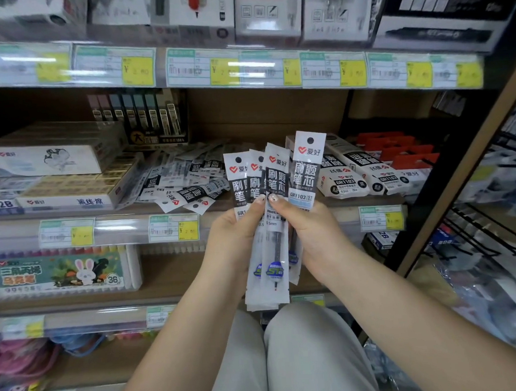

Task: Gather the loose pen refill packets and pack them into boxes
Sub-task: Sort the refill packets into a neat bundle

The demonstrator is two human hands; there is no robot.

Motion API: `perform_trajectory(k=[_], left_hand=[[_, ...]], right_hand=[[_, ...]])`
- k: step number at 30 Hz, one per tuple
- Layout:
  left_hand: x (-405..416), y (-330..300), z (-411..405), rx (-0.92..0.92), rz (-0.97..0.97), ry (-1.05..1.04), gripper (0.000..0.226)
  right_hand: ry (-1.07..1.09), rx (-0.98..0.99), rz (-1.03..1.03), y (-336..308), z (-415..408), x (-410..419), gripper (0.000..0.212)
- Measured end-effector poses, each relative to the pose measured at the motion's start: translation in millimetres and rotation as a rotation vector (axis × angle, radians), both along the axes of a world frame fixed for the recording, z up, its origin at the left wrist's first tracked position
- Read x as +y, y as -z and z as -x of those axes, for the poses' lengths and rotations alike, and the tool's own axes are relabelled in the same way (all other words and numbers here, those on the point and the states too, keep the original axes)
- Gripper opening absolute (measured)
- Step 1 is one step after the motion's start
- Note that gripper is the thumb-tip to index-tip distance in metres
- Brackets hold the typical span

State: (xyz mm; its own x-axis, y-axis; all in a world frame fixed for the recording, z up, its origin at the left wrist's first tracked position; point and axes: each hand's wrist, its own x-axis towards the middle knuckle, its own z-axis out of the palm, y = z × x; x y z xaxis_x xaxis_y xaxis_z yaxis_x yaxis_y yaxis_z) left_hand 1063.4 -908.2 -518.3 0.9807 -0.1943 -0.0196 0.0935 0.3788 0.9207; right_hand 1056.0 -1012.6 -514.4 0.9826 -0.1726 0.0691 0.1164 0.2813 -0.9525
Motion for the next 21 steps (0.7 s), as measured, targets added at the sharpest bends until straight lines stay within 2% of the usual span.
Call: perform_trajectory(k=[7, 17, 21], left_hand=[[0.2, 1.4, -0.4, 0.053, 0.061, 0.063, 0.024], [1.0, -1.7, 0.2, -0.038, -0.037, 0.077, 0.013], [1.0, -1.0, -1.1, -0.034, -0.005, 0.059, 0.015]], right_hand=[[0.053, 0.022, 0.034, -0.7, -2.8, -3.9, 0.012], [0.06, 0.044, -0.036, 0.3, -4.3, -5.4, 0.008], [0.041, 0.075, -0.057, -3.1, -5.7, -4.0, 0.012]])
